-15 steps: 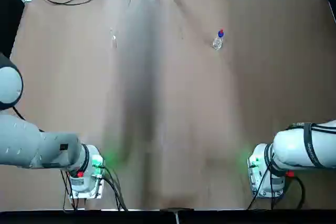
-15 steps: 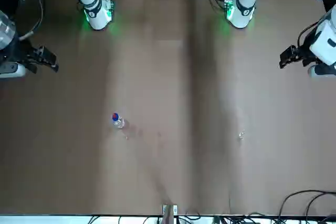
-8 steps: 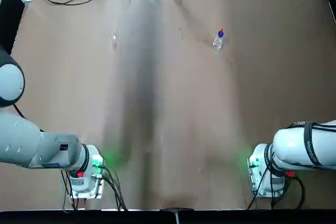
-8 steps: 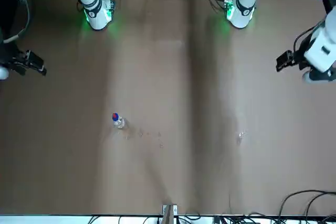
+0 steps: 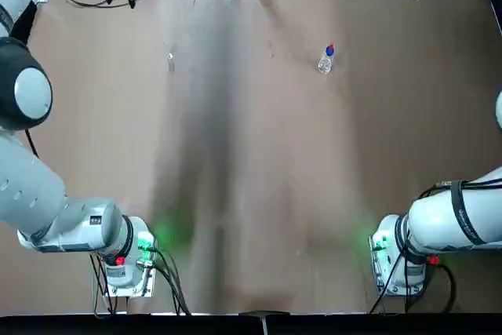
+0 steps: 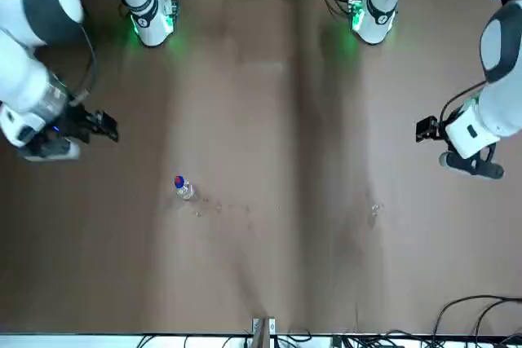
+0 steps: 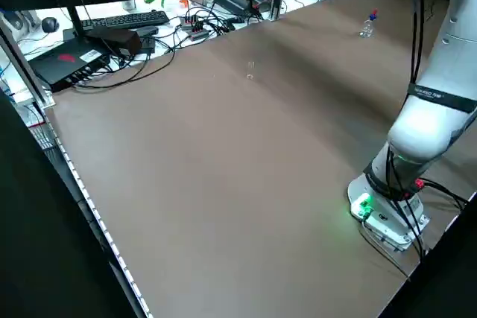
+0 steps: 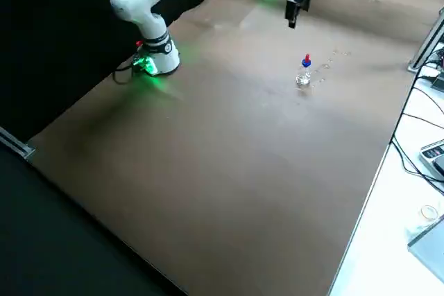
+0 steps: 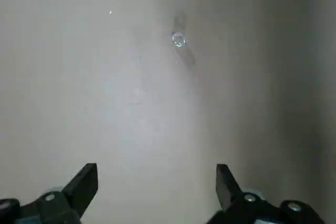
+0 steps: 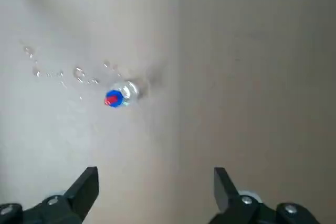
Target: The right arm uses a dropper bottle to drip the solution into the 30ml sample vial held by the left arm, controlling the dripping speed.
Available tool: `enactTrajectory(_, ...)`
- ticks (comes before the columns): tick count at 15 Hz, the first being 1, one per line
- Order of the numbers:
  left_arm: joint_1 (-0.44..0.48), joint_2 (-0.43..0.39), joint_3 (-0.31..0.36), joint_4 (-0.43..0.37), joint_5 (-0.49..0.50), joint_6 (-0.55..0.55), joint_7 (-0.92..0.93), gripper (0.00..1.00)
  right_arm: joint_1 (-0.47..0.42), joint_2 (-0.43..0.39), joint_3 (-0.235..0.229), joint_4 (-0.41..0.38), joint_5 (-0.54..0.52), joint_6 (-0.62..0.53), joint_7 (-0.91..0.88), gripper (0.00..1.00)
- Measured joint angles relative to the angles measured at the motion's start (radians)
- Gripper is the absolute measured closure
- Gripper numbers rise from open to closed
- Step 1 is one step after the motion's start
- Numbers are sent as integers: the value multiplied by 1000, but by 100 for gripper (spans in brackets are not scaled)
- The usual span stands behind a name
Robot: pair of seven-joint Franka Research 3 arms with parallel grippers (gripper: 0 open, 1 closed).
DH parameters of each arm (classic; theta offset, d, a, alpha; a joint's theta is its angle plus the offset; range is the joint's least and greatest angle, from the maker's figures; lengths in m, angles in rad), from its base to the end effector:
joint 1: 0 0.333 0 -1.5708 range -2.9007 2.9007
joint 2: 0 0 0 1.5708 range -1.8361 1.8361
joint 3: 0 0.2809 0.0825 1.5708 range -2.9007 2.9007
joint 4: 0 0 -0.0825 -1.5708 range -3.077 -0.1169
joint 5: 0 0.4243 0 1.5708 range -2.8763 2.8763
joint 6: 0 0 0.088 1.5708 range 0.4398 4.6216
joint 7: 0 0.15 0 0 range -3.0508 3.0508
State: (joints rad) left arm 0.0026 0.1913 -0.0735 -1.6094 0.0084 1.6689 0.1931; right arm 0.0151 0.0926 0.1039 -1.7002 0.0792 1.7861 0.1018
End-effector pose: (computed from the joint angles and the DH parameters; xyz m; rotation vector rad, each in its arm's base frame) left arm 0.6325 -0.0417 0.4168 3.0938 -0.4123 -0.2042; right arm 0.6217 0.0832 0.4423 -3.0558 0.0006 0.0242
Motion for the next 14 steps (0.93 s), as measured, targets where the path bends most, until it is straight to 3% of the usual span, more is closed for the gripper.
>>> enactTrajectory(6, 98, 94, 8, 0, -5, 76, 406, 1, 130, 200, 1, -2, 7, 214, 164, 16)
enactTrajectory(7, 123, 111, 8, 0, -20, 82, 454, 1, 140, 225, 1, -2, 7, 233, 179, 23)
enactTrajectory(10, 183, 160, 8, 1, -56, 114, 654, 1, 165, 282, 1, -2, 7, 260, 200, 32)
enactTrajectory(14, 205, 205, 6, 3, -73, 137, 779, 0, 176, 326, 1, -2, 7, 263, 205, 32)
